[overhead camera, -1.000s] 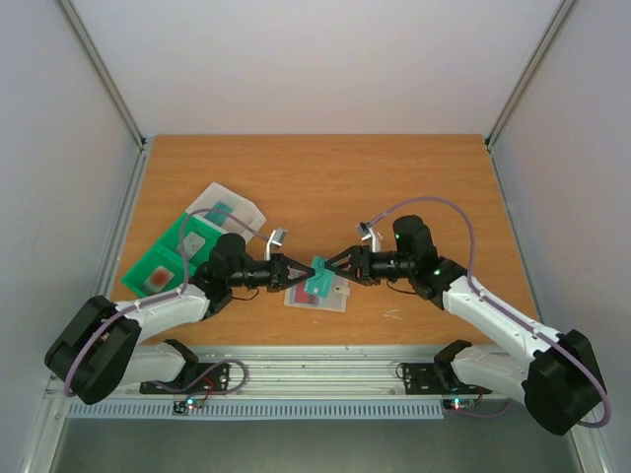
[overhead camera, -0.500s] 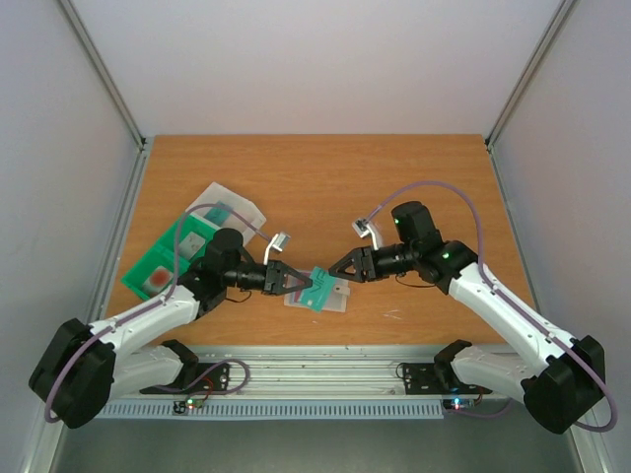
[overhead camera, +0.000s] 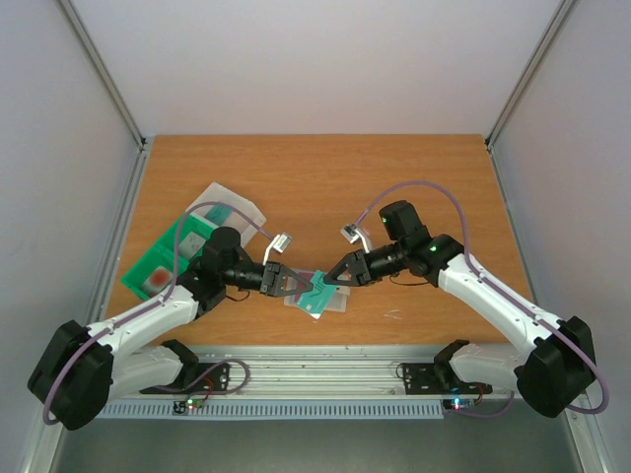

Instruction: Take the credit cards out of the card holder

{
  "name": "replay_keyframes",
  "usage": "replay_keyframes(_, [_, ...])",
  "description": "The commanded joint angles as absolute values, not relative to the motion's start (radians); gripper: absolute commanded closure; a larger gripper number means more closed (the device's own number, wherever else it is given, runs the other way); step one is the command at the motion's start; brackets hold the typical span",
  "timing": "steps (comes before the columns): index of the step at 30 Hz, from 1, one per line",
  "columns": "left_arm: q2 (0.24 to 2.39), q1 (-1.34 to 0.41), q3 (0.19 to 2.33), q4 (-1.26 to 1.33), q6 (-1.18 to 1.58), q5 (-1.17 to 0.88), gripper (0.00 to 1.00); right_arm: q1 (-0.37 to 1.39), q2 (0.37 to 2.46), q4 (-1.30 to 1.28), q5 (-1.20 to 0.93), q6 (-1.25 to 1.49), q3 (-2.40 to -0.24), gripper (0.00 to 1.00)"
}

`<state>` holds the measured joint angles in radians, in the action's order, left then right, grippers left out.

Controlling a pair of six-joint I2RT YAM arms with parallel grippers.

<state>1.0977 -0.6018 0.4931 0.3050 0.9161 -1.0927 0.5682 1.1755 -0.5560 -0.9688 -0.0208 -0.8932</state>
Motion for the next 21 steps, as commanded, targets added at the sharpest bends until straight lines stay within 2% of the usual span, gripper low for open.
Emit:
replay_keyframes(1, [1.082, -0.604, 0.477, 0.446, 0.973, -1.132, 1.00, 0.584, 1.188, -0.557, -0.993, -0.033, -0.921, 0.63])
replay_keyframes(4, [1.089, -0.604, 0.477, 0.446, 0.974, -1.134, 1.00, 0.597, 1.193, -0.554, -0.998, -0.038, -0.925, 0.74])
replay_keyframes(8, [1.094, -0.604, 0.477, 0.448, 0.976, -1.132, 1.00, 0.600, 1.187, -0.535, -1.009, -0.031, -0.918, 0.96])
replay_keyframes(10, [1.091, -0.604, 0.479, 0.440, 0.975, -1.116, 0.98, 0.599, 1.179, -0.517, -1.010, -0.016, -0.910, 0.99])
replay_keyframes(13, [1.064, -0.604, 0.500, 0.354, 0.973, -1.035, 0.69, 0.599, 1.151, -0.472, -0.996, 0.043, -0.896, 0.99])
replay_keyframes(16, [0.995, -0.604, 0.528, 0.233, 0.967, -0.882, 0.49, 0.600, 1.121, -0.426, -0.960, 0.106, -0.889, 0.99])
replay_keyframes(19, [0.907, -0.604, 0.518, 0.226, 1.035, -0.759, 0.35, 0.599, 1.087, -0.334, -0.931, 0.197, -0.865, 0.99])
replay_keyframes(21, [0.854, -0.604, 0.523, 0.183, 1.050, -0.691, 0.30, 0.600, 1.069, -0.266, -0.915, 0.263, -0.851, 0.99])
